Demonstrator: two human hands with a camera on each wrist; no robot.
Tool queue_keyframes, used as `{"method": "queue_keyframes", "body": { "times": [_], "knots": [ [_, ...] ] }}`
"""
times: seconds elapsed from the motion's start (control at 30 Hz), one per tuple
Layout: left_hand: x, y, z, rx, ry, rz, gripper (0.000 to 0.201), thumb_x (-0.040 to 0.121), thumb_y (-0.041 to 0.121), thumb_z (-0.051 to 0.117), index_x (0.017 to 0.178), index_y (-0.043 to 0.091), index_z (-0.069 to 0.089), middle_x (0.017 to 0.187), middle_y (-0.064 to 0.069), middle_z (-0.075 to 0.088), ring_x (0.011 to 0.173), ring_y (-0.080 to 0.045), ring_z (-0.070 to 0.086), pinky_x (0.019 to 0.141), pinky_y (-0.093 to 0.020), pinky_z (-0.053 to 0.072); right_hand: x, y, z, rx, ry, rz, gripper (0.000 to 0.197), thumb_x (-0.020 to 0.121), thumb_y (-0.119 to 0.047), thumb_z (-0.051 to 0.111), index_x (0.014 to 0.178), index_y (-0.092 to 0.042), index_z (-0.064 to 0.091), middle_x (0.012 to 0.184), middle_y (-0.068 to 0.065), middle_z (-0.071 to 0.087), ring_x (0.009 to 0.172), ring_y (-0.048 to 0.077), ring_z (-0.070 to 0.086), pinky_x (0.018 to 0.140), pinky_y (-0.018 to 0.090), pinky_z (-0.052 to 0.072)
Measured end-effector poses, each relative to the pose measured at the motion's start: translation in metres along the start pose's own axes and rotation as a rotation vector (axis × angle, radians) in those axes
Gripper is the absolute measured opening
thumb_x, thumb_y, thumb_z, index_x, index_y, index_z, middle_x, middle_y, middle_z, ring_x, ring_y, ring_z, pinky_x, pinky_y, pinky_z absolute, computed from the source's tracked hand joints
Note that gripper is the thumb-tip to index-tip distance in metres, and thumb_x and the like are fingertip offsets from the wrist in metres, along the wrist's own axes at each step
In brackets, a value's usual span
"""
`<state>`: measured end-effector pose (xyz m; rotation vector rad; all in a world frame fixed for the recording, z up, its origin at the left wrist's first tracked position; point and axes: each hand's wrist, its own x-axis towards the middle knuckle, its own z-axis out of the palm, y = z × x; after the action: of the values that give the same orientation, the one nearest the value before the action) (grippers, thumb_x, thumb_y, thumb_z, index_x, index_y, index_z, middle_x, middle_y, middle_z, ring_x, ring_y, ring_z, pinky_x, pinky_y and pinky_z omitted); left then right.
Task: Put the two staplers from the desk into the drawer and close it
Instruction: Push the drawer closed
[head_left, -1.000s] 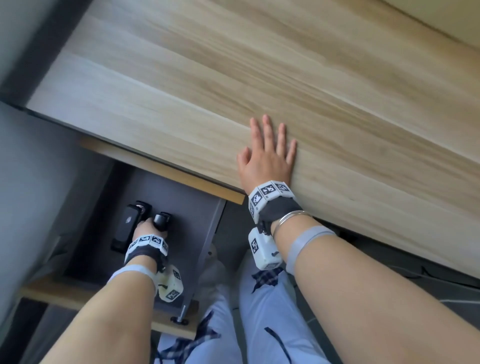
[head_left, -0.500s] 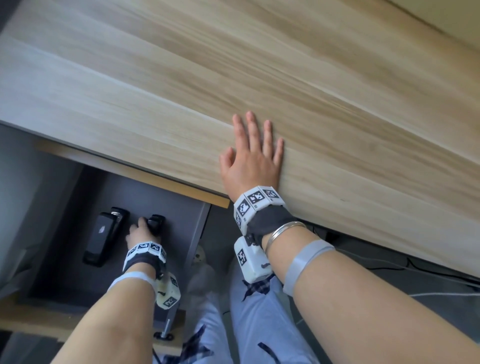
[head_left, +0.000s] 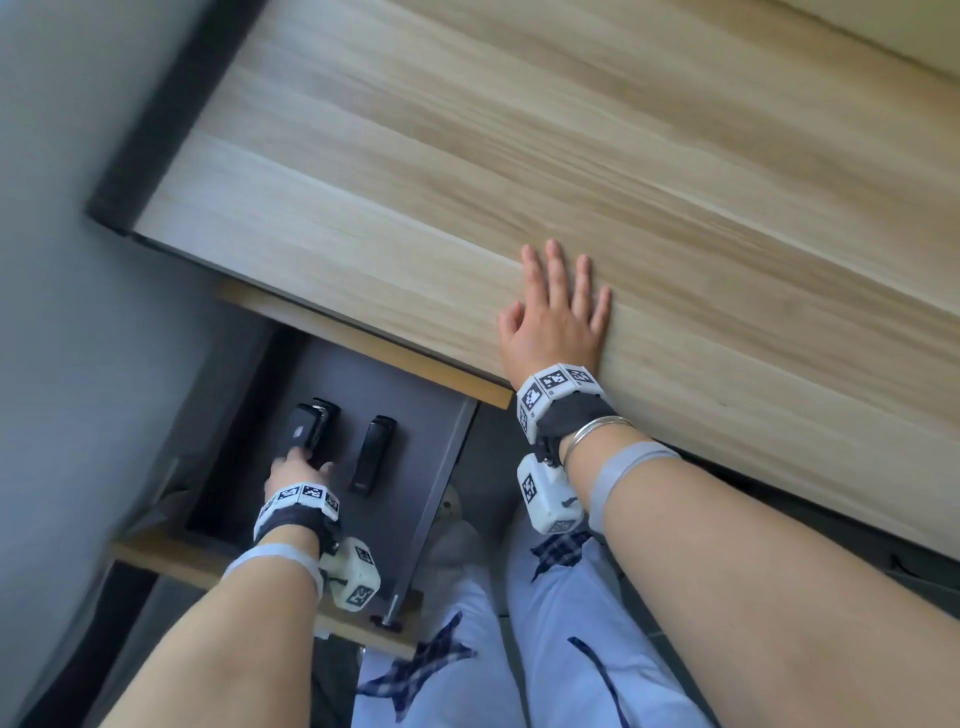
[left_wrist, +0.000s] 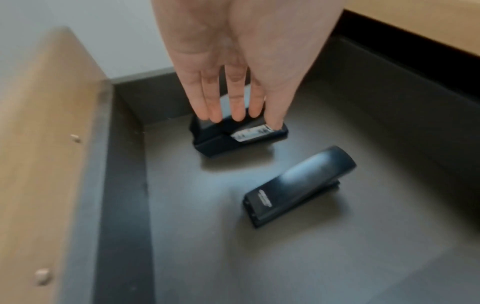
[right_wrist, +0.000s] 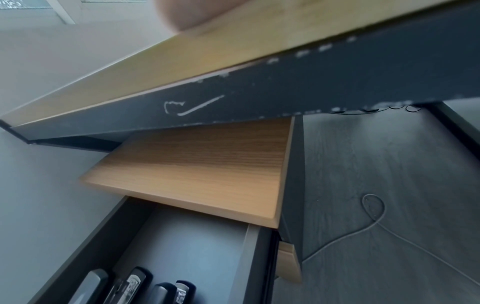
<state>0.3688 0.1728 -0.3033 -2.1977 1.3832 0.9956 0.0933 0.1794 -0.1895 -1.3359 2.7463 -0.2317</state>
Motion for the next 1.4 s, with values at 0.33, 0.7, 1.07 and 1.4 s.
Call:
{"method": "queue_keyframes", "body": {
  "times": [0.33, 0.7, 1.07, 1.4],
  "knots": [
    [-0.044, -0.08, -0.032, 0.028, 0.136, -0.367, 0.043, 0.089, 0.021, 0.058, 0.121, -0.006, 0.048, 0.123, -0.029, 0.053, 0.116, -0.047, 0.053, 0.094, -0.05, 0.047, -0.001, 0.003, 0.002, -0.003, -0.023, -0.032, 0.064, 0.084, -0.029, 0.036, 0.148, -0.032, 0.027, 0.159, -0.006, 0.024, 0.148, 0.026, 0.018, 0.118, 0.051, 0.01],
    [-0.081, -0.073, -0.032, 0.136, -0.285, -0.388, 0.014, 0.075, -0.004, 0.061, 0.087, -0.008, 0.066, 0.074, -0.012, 0.052, 0.11, -0.032, 0.062, 0.104, -0.045, 0.046, 0.001, 0.004, 0.008, -0.03, 0.015, -0.051, 0.065, 0.082, -0.027, 0.036, 0.147, -0.031, 0.029, 0.158, -0.004, 0.027, 0.146, 0.027, 0.022, 0.117, 0.053, 0.013],
    [-0.053, -0.041, -0.016, -0.381, 0.116, -0.411, 0.05, 0.089, 0.008, 0.055, 0.134, -0.01, 0.044, 0.132, -0.026, 0.055, 0.118, -0.041, 0.056, 0.094, -0.044, 0.048, 0.0, 0.003, 0.005, -0.024, 0.035, -0.057, 0.066, 0.08, -0.028, 0.033, 0.146, -0.03, 0.034, 0.156, -0.002, 0.031, 0.145, 0.029, 0.026, 0.115, 0.054, 0.016],
    [-0.026, 0.025, -0.034, -0.418, 0.057, -0.33, 0.056, 0.087, 0.023, 0.06, 0.13, -0.005, 0.039, 0.128, -0.028, 0.056, 0.118, -0.043, 0.055, 0.096, -0.046, 0.045, 0.0, 0.002, 0.002, -0.023, 0.026, -0.053, 0.067, 0.079, -0.03, 0.033, 0.145, -0.03, 0.035, 0.155, -0.002, 0.033, 0.144, 0.029, 0.028, 0.115, 0.055, 0.019]
  ]
}}
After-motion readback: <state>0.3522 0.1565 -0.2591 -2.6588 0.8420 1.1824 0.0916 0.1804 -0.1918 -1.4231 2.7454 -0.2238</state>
